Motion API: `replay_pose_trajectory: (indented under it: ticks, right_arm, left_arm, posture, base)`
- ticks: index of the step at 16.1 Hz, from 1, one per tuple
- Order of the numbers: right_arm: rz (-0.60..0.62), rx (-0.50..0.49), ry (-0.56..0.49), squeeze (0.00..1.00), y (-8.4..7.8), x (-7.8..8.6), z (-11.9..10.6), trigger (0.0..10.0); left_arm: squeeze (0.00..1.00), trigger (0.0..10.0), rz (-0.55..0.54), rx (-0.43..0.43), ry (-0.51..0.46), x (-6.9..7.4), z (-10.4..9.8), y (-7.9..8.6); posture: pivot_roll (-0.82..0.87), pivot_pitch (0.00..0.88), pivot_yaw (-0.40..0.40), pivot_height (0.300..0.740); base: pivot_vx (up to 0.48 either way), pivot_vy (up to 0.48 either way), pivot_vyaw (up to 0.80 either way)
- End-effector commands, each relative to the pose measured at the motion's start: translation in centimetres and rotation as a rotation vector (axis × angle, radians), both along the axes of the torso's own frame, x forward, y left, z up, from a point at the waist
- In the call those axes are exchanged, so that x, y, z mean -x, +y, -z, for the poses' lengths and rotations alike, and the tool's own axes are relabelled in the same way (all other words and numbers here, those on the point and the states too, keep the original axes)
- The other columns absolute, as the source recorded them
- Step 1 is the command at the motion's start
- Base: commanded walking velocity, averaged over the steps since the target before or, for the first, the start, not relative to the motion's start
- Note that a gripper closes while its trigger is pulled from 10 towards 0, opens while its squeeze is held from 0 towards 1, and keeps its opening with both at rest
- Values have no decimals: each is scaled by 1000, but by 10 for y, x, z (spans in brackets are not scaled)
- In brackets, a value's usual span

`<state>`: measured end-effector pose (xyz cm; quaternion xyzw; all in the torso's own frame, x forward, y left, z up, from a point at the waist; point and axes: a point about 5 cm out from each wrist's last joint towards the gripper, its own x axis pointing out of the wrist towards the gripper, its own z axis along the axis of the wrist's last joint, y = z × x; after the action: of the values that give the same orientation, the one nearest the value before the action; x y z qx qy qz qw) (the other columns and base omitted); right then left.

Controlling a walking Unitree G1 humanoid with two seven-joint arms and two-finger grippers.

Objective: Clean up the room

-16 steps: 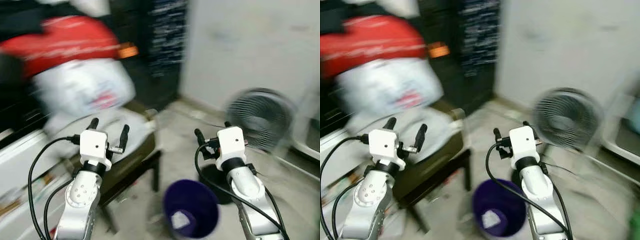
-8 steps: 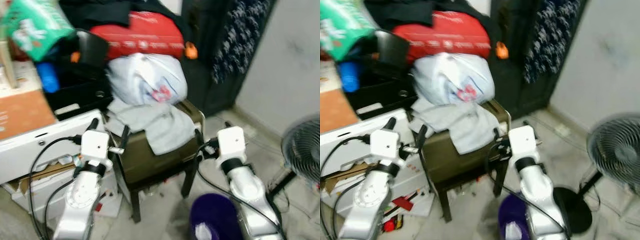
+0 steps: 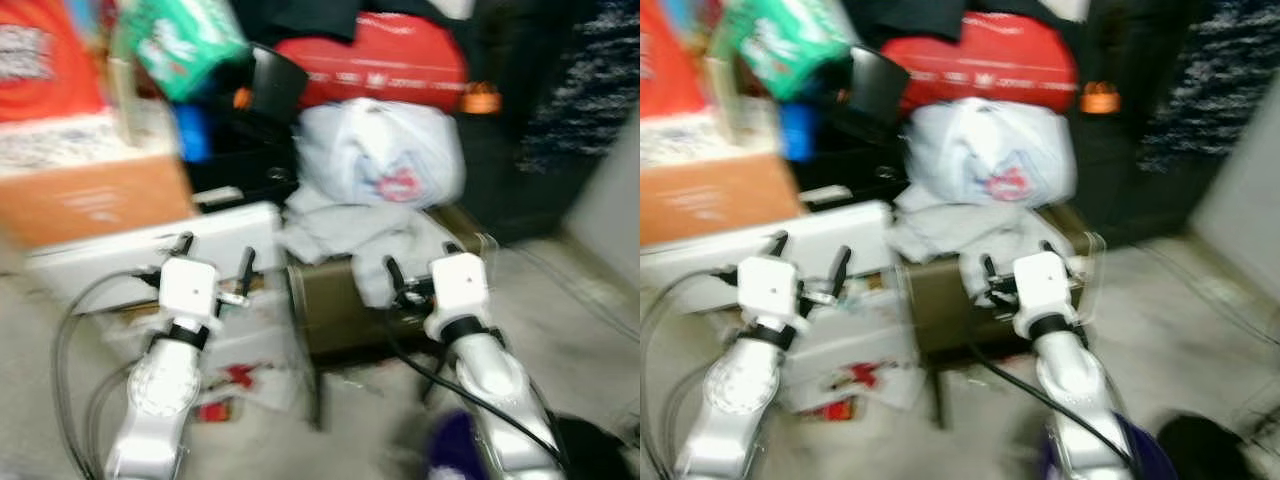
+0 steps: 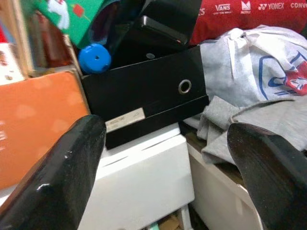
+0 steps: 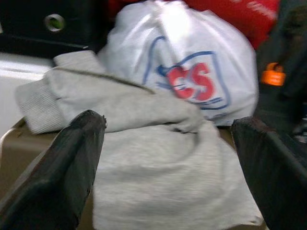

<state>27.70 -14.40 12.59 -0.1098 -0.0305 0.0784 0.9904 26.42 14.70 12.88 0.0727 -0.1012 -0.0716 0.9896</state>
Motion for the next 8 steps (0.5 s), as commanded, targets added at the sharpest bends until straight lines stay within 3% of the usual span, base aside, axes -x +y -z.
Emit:
replay_pose_trajectory:
  ticks: [1,8]
  right_arm:
    - [-5,-10,-17,0,3,0,-3,10000]
    - [-7,-8,-19,0,5,0,-1,10000]
  left_arm:
    - [0,10000,-12,-21,1,0,-1,3]
    - [0,10000,-18,-40,10,1,1,5]
  posture:
    - [-95,0,1,740]
    - [-90,0,21,740]
  base:
    - [0,0,800]
    - [0,0,800]
